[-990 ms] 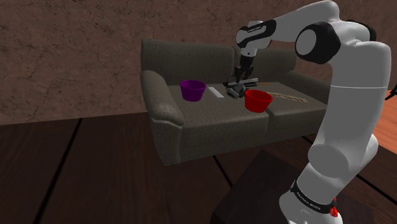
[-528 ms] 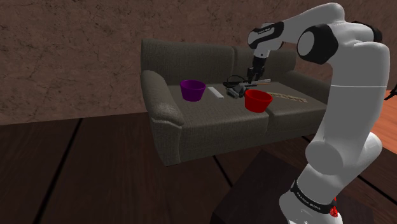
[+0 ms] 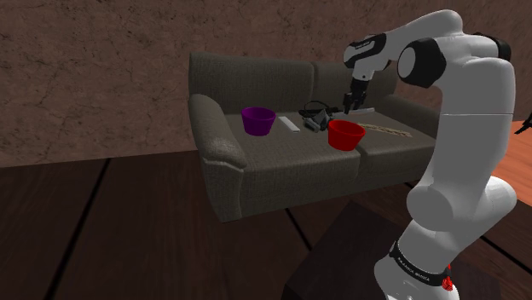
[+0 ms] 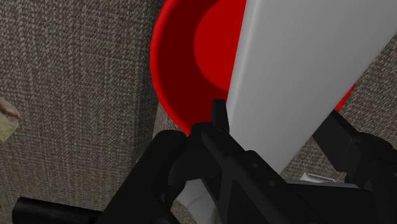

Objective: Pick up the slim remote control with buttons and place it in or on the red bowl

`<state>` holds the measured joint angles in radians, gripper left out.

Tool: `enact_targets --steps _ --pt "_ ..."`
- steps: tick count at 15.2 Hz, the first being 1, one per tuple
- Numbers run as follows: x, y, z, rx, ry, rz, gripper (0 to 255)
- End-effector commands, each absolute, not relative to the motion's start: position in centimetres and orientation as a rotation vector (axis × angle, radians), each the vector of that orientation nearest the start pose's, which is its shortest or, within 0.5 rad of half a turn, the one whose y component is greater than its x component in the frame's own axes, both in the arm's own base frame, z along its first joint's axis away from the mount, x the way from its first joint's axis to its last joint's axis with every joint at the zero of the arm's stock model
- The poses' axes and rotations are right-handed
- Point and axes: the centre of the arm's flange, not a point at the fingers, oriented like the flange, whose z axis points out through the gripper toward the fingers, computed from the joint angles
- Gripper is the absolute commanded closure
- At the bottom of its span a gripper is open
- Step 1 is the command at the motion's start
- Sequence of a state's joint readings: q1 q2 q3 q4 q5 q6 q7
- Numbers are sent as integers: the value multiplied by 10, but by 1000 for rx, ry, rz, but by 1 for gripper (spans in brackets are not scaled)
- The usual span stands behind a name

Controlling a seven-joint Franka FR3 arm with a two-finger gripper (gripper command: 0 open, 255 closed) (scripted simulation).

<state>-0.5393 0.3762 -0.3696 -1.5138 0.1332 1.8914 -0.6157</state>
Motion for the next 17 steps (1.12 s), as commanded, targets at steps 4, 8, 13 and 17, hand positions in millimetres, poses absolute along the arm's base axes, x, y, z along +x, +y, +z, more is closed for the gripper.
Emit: enact_targets --steps 4,8,13,17 --pt "443 -502 436 -3128 485 -26 255" --pt "443 -502 415 -3128 485 -26 255" --pt "443 -502 397 -3128 485 -26 255" --pt "443 -502 397 -3128 485 -26 255"
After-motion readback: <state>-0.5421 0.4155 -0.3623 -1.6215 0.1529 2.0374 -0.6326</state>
